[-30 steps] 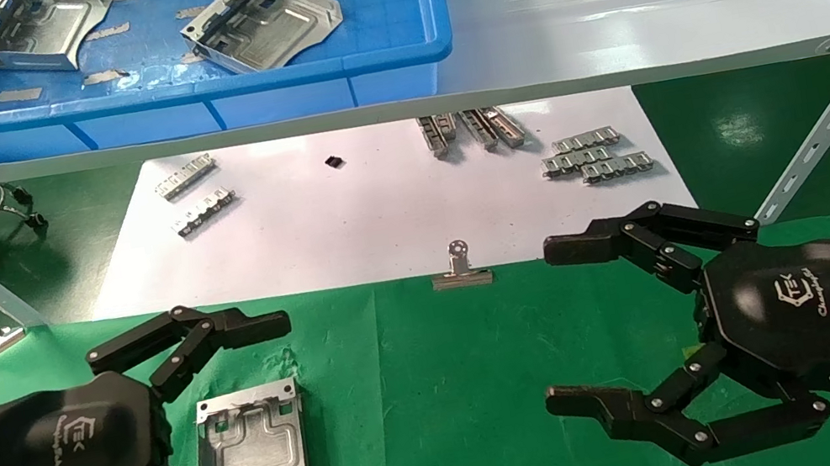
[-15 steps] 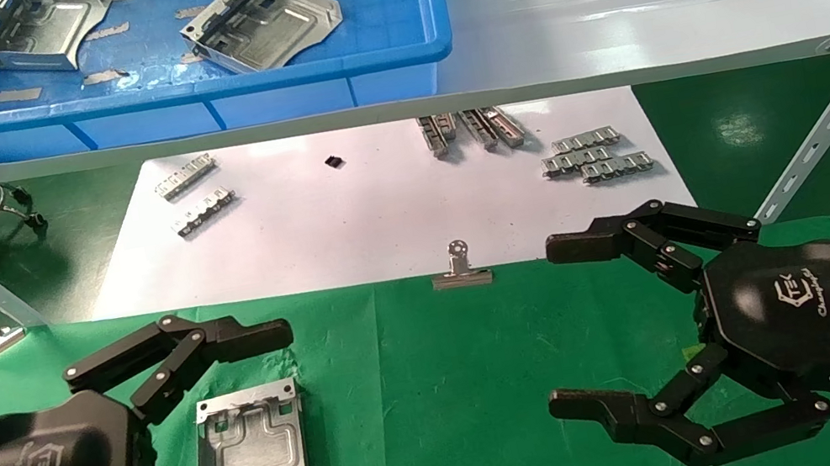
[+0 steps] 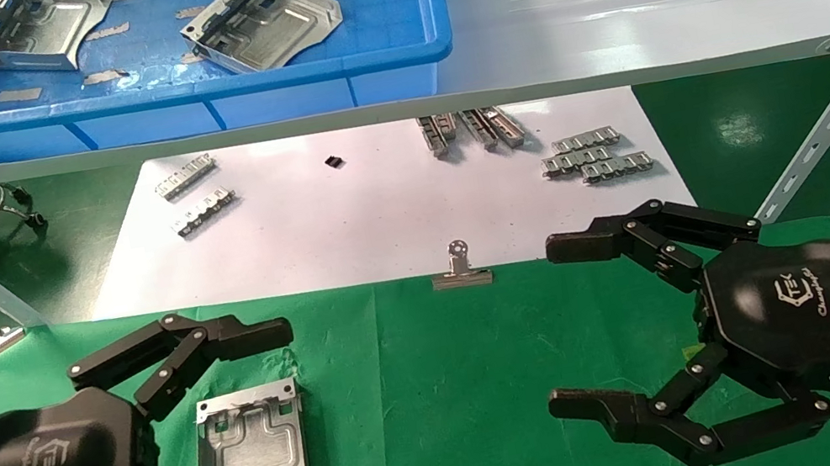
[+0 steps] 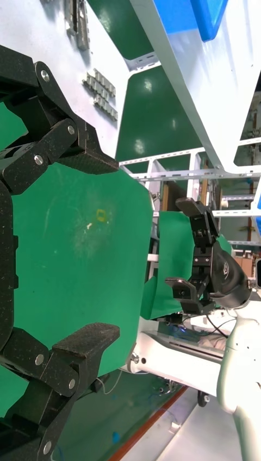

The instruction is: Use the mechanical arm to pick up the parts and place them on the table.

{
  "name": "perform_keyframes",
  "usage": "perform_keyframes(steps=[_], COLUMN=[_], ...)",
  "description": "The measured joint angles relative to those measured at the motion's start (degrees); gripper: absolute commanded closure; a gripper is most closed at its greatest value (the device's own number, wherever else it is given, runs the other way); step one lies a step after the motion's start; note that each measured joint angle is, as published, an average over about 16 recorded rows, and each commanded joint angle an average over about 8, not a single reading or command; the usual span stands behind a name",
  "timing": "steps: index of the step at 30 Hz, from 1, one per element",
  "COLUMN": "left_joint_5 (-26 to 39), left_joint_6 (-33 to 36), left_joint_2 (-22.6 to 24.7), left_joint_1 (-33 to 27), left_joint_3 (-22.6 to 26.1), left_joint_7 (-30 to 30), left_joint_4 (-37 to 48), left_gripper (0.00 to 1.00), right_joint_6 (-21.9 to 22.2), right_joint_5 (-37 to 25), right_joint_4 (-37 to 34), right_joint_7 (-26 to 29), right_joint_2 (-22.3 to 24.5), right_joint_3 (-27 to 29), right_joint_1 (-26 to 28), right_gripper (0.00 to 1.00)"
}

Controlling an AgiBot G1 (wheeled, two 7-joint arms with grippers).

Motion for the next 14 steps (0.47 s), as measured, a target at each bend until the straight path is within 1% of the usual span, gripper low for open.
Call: perform_keyframes(steps=[14], left_joint_5=[0.15], left_joint_6=[0.02], left_joint_2=[0.05], left_joint_1=[-0.21], left_joint_3=[0.24], left_joint_7=[0.12], left_joint_4=[0.27], left_gripper=[0.00], right_joint_6=[0.00], right_joint_5=[0.00], right_joint_4=[0.00], right_joint_7=[0.00], right_joint_2=[0.00], right_joint_3=[0.00], right_joint_1=[0.00], right_gripper=[0.00])
